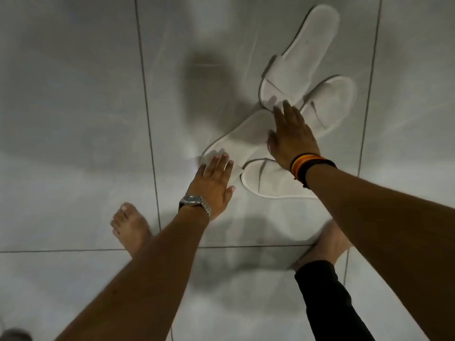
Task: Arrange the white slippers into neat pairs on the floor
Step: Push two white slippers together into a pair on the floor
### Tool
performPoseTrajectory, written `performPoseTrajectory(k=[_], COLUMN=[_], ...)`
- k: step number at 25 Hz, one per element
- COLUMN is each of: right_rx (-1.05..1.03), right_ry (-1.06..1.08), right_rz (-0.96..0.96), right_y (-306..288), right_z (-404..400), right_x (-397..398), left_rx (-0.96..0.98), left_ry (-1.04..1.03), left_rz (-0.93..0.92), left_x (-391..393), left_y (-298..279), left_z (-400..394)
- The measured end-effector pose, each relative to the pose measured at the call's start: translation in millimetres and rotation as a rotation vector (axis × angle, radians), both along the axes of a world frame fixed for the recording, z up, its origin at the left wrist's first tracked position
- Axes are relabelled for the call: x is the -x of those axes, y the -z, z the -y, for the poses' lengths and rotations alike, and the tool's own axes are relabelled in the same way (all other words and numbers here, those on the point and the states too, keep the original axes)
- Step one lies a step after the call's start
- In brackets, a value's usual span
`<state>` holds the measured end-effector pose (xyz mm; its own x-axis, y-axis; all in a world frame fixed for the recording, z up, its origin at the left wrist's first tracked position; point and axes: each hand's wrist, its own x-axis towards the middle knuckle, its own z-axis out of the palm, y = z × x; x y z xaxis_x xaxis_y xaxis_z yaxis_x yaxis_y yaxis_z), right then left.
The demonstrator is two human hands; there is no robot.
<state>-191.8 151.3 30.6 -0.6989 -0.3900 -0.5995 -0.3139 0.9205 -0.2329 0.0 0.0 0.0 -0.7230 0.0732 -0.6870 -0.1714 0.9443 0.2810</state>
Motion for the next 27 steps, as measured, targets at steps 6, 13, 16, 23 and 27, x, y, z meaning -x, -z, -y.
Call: performPoseTrajectory(k=[6,13,16,23,27], right_rx=[0.001,0.057,0.078,0.161,0.124], right_ry=[0.111,0.104,-0.091,-0.012,-0.215], right_rz=[-0.006,0.027,0.101,0.187,0.223], right_y=[65,52,47,55,54], right_z=[15,3,19,62,71], right_x=[70,67,33,-19,-38], left_rx=[-0.034,0.046,-0.003,-0.029,-0.006], left_ry=[0.058,-0.468,-0.523,-0.401,-0.433], left_rz=[-0.057,0.127,0.085,-0.002,-0.019], left_x=[-1,44,81,90,63], left_y=[42,30,28,35,36], left_z=[17,54,59,69,86])
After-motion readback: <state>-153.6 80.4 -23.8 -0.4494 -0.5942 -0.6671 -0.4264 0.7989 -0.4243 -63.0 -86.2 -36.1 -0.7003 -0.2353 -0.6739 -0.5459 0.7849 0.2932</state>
